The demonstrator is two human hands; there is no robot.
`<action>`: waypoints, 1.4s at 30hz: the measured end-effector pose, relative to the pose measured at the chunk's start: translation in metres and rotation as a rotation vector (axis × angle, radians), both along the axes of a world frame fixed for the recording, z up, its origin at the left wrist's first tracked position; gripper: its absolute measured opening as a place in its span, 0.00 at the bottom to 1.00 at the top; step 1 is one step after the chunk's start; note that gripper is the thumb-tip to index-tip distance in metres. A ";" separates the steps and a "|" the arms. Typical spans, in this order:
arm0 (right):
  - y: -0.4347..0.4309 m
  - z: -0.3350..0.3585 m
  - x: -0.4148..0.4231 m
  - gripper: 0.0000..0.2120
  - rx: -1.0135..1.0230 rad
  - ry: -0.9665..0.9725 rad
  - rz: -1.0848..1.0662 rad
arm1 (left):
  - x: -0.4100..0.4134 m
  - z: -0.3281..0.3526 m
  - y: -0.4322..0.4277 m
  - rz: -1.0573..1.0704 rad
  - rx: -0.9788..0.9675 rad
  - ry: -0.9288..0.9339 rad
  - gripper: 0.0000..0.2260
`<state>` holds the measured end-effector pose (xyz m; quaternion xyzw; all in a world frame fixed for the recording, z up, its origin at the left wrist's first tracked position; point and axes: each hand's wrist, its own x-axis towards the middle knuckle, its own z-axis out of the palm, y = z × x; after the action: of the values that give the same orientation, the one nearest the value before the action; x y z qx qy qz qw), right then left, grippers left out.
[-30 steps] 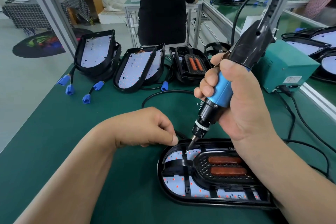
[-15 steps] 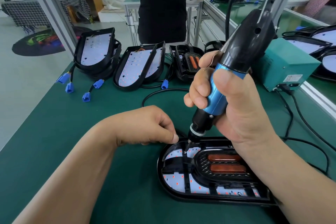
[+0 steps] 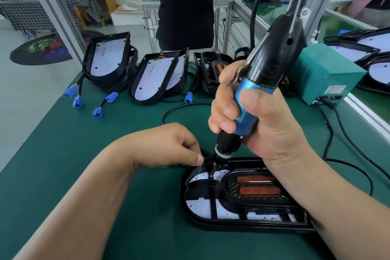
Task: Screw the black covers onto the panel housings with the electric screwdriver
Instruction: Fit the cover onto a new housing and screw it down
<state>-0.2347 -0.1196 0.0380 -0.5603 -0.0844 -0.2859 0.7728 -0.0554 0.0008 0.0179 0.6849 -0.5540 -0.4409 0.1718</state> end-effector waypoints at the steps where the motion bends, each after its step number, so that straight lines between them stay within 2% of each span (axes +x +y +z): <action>1: -0.001 -0.001 -0.001 0.22 0.015 -0.026 0.011 | 0.000 0.000 0.000 -0.002 0.000 0.006 0.07; 4: -0.003 -0.002 -0.003 0.21 0.074 -0.095 0.009 | 0.001 0.000 0.000 0.004 -0.002 0.029 0.07; 7: -0.008 0.002 -0.005 0.18 0.143 -0.153 -0.098 | 0.002 -0.002 0.000 -0.003 -0.004 0.021 0.07; 10: -0.013 0.004 -0.008 0.08 0.278 -0.194 -0.278 | 0.001 -0.003 0.000 0.039 0.005 0.084 0.06; 13: -0.021 0.000 -0.012 0.06 0.439 -0.195 -0.427 | -0.002 -0.008 -0.006 0.214 -0.078 0.264 0.09; 17: -0.034 -0.001 -0.016 0.04 0.579 -0.222 -0.564 | -0.013 -0.014 -0.016 0.404 -0.173 0.642 0.09; 20: -0.040 0.000 -0.019 0.04 0.618 -0.268 -0.608 | -0.022 -0.018 -0.020 0.430 -0.236 0.853 0.05; 23: -0.044 0.003 -0.023 0.05 0.624 -0.305 -0.630 | -0.029 -0.022 -0.023 0.406 -0.237 0.962 0.04; 28: -0.046 0.004 -0.026 0.04 0.627 -0.316 -0.649 | -0.036 -0.025 -0.025 0.402 -0.227 1.022 0.09; 42: -0.044 0.001 -0.023 0.04 0.602 -0.265 -0.642 | -0.034 -0.025 -0.024 0.372 -0.236 0.949 0.13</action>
<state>-0.2574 -0.1639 0.0387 -0.2674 0.0822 -0.5919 0.7559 -0.0889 -0.0228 -0.0070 0.4725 -0.3300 -0.5995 0.5553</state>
